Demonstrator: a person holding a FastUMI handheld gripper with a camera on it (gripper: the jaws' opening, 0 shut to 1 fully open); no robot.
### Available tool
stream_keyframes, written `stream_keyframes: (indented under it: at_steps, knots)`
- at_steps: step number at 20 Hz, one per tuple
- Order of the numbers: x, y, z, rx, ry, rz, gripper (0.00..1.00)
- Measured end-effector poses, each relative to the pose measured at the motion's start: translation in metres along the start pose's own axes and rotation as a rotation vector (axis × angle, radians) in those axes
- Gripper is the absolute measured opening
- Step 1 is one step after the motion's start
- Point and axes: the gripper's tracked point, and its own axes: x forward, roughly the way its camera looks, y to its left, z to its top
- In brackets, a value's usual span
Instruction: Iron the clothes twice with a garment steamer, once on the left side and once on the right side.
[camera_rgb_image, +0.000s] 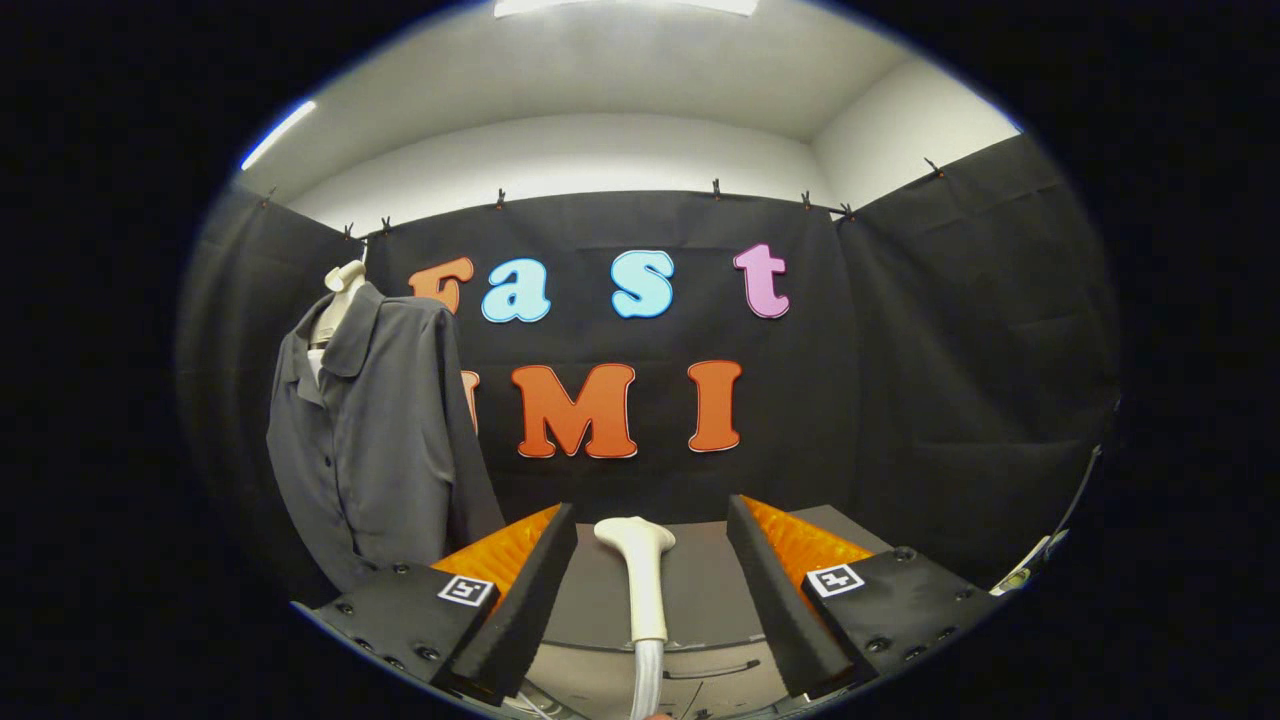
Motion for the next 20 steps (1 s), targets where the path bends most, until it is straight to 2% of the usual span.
stream_keyframes:
  at_steps: [3,8,13,16,20]
  knots:
    - [0.048,0.001,-0.022,0.002,0.083,0.015,0.98]
    - [0.114,0.014,-0.096,0.016,0.296,0.091,0.98]
    - [0.14,0.007,-0.151,0.028,0.447,0.093,0.98]
    - [0.149,0.006,-0.17,0.021,0.5,0.117,0.94]
    - [0.155,0.005,-0.193,0.003,0.545,0.105,0.64]
